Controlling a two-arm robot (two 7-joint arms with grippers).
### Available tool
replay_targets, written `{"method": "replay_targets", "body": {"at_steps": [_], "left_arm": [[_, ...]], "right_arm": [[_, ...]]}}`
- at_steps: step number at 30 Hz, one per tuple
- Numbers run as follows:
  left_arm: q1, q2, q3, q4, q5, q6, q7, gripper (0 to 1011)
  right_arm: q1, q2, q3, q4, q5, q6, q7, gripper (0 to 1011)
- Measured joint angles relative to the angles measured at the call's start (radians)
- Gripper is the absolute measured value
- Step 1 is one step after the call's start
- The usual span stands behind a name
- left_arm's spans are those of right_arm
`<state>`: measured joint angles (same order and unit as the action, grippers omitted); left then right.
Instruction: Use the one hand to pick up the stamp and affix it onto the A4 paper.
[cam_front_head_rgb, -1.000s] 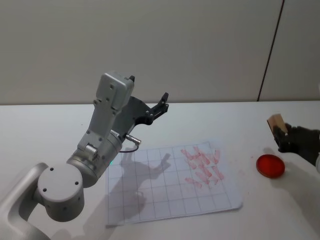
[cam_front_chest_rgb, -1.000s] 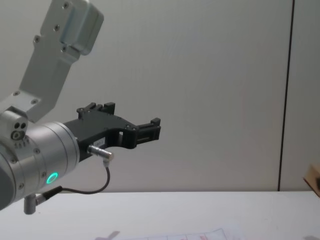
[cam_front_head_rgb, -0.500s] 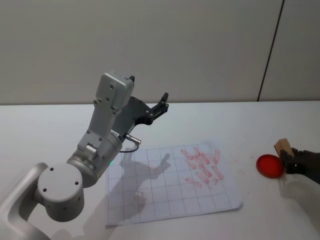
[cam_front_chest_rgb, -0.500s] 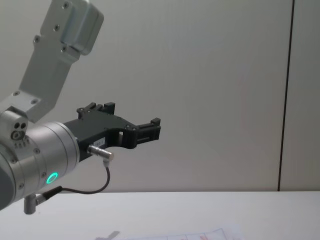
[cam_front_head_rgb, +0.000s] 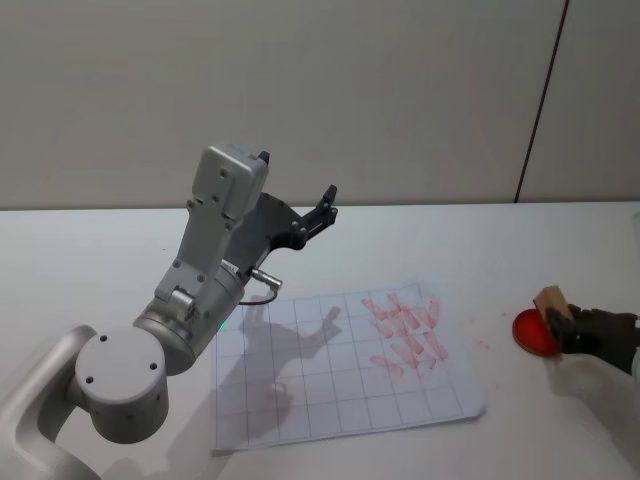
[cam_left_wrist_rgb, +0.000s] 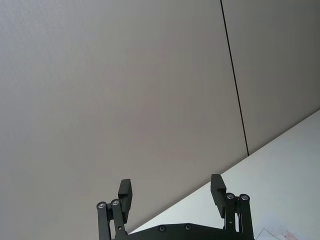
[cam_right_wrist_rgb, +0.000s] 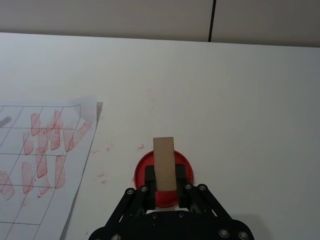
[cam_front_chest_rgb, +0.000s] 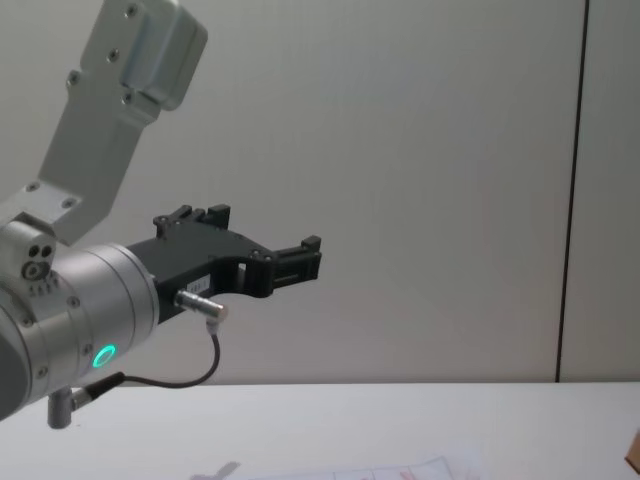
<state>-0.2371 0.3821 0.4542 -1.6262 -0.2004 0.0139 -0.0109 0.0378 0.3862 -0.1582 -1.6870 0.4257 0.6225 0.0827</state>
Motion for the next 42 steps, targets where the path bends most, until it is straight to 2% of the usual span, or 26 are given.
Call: {"method": "replay_targets", "body": {"at_steps": [3, 6, 7, 8, 10, 11, 13, 14, 15, 18, 23, 24, 27, 28, 42], "left_arm": [[0.0, 0.0, 0.0, 0.0, 0.0, 0.0, 0.0, 1001], [0.0, 0.0, 0.0, 0.0, 0.0, 0.0, 0.0, 1001], [0.0, 0.0, 0.0, 0.0, 0.0, 0.0, 0.0, 1002], [0.0, 0.0, 0.0, 0.0, 0.0, 0.0, 0.0, 1002], [0.0, 0.0, 0.0, 0.0, 0.0, 0.0, 0.0, 1001], [0.0, 0.0, 0.0, 0.0, 0.0, 0.0, 0.0, 1001], [0.0, 0.0, 0.0, 0.0, 0.0, 0.0, 0.0, 1001], [0.0, 0.0, 0.0, 0.0, 0.0, 0.0, 0.0, 1001], [0.0, 0.0, 0.0, 0.0, 0.0, 0.0, 0.0, 1001], [0.0, 0.0, 0.0, 0.0, 0.0, 0.0, 0.0, 1001], [0.0, 0.0, 0.0, 0.0, 0.0, 0.0, 0.0, 1001], [0.0, 0.0, 0.0, 0.0, 0.0, 0.0, 0.0, 1001], [0.0, 0.0, 0.0, 0.0, 0.0, 0.0, 0.0, 1002], [0.0, 0.0, 0.0, 0.0, 0.0, 0.0, 0.0, 1001], [0.0, 0.0, 0.0, 0.0, 0.0, 0.0, 0.0, 1001]], "right_arm": [[0.008, -0.006, -0.004, 0.012, -0.001, -0.002, 0.008, 232], [0.019, -0.013, -0.008, 0.028, -0.004, -0.003, 0.016, 316], [0.021, -0.015, -0.009, 0.032, -0.005, -0.004, 0.017, 374], [0.023, -0.016, -0.01, 0.035, -0.006, -0.005, 0.019, 374], [0.029, -0.02, -0.012, 0.043, -0.009, -0.006, 0.023, 435], [0.032, -0.022, -0.013, 0.048, -0.011, -0.009, 0.026, 498], [0.035, -0.024, -0.014, 0.052, -0.013, -0.013, 0.028, 538], [0.036, -0.024, -0.014, 0.053, -0.014, -0.015, 0.028, 596], [0.038, -0.025, -0.015, 0.055, -0.017, -0.022, 0.03, 596], [0.04, -0.026, -0.015, 0.055, -0.024, -0.037, 0.032, 717], [0.04, -0.024, -0.015, 0.046, -0.037, -0.07, 0.034, 846], [0.039, -0.023, -0.014, 0.043, -0.039, -0.076, 0.034, 900], [0.035, -0.019, -0.013, 0.031, -0.048, -0.1, 0.035, 946], [0.033, -0.016, -0.011, 0.024, -0.054, -0.115, 0.035, 992], [-0.008, 0.019, 0.006, -0.048, -0.105, -0.271, 0.033, 1001]]}}
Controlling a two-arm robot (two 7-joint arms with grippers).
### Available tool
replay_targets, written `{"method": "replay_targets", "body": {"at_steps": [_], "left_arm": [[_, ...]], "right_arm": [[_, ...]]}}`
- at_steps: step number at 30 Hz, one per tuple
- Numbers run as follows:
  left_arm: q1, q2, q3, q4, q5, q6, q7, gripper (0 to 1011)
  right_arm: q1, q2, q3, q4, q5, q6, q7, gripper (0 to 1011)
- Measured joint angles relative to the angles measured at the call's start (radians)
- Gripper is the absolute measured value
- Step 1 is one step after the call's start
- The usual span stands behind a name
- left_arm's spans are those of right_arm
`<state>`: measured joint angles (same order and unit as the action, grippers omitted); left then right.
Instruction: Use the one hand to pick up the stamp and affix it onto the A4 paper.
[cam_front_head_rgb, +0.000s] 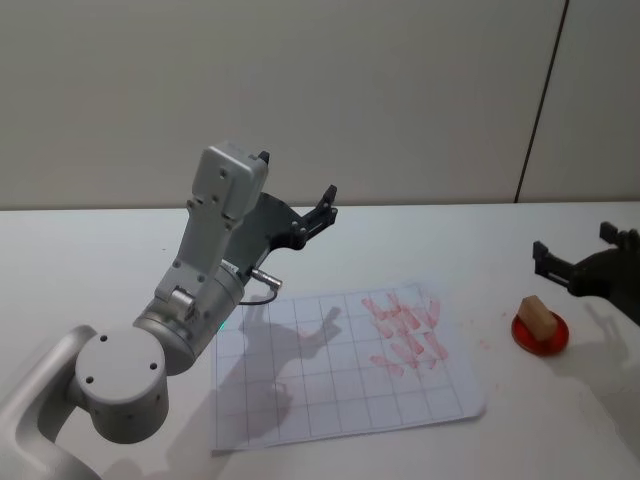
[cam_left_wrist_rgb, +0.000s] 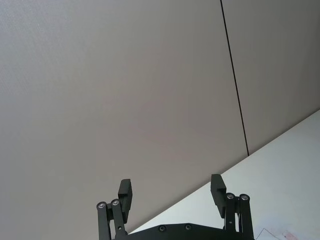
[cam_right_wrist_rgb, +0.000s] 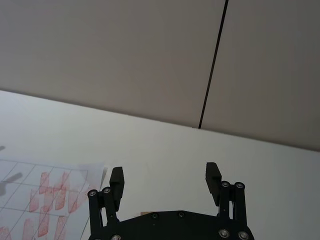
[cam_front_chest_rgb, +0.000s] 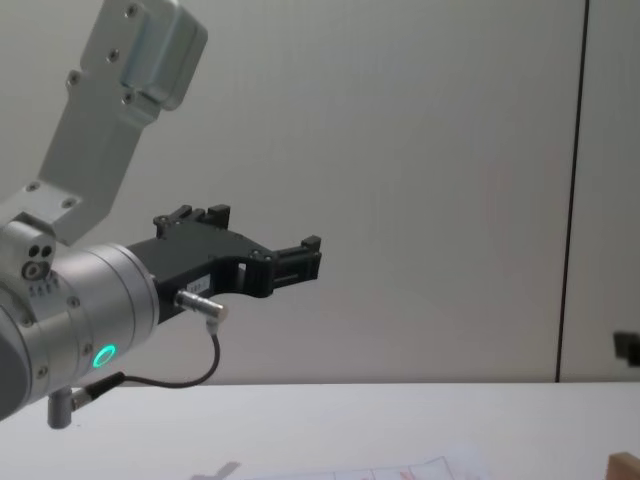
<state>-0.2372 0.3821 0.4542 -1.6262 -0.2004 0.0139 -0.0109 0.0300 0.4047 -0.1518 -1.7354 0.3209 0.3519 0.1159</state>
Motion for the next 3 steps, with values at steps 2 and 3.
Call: {"method": "replay_targets", "body": {"at_steps": [2, 3], "left_arm": [[0.0, 0.0, 0.0, 0.0, 0.0, 0.0, 0.0, 1002], [0.0, 0.0, 0.0, 0.0, 0.0, 0.0, 0.0, 1002]], "right_arm": [[-0.008, 0.007, 0.004, -0.012, -0.01, -0.031, -0.001, 1001], [-0.01, 0.008, 0.005, -0.015, -0.013, -0.04, -0.002, 1001]]}}
